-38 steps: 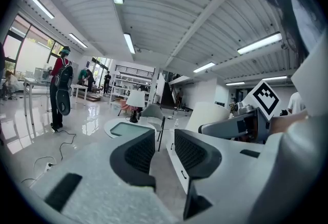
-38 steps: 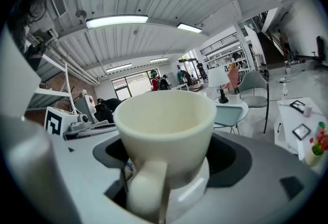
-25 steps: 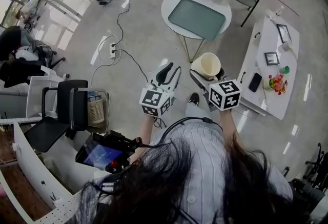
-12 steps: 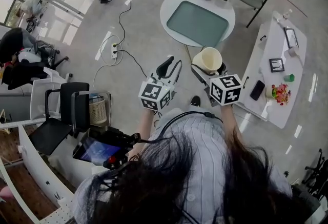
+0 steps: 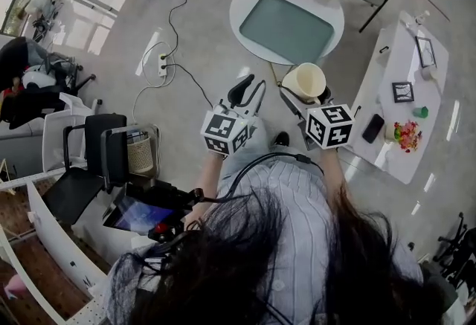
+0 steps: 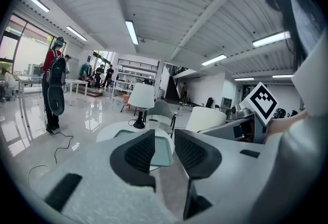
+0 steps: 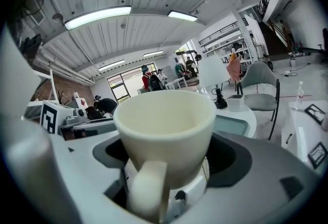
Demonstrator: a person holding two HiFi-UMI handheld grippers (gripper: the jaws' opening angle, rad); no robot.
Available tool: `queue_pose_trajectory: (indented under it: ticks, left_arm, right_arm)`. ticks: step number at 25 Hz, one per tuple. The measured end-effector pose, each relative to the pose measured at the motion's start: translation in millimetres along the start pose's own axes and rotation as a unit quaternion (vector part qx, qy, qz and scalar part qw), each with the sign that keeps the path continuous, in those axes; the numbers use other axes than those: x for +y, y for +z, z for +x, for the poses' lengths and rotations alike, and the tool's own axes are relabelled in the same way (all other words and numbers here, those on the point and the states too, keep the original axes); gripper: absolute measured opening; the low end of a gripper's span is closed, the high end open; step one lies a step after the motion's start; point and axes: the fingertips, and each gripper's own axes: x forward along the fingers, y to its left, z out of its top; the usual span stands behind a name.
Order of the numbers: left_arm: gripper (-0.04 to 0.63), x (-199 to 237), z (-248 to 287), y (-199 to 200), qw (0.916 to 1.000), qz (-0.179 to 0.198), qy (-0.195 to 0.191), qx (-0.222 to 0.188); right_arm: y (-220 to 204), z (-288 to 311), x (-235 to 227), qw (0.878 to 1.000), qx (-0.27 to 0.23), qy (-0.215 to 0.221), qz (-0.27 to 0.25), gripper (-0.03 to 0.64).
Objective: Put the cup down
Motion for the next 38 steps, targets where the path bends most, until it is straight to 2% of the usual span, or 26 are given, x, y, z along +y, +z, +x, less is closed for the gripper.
queue_pose_trajectory:
  ticks: [7,17,29,38]
  left_arm:
    - [0.13,17,31,-15,0.9993,-0.004,-0.028,0.023]
    - [0.129,71,103,12,0.9926,0.046,-0.099,0.054]
    - [0.13,136,152,7,0.9858,0.02,-0.143,0.085]
    - [0.129,154,195,9,0.9763,0.032,-0.192,0.095]
  right_arm:
    - [1,22,-22,1.0,-0.013,-0.015,0.013,0.414]
    - [45,102,-61,0.997,-0.031,-0.057,0.042,0.414]
    - [40,177,-107,0.99,0.0,-0.126,0.06,0.414]
    - [38,214,-161,0.981,0.01,-0.183,0.055,0.414]
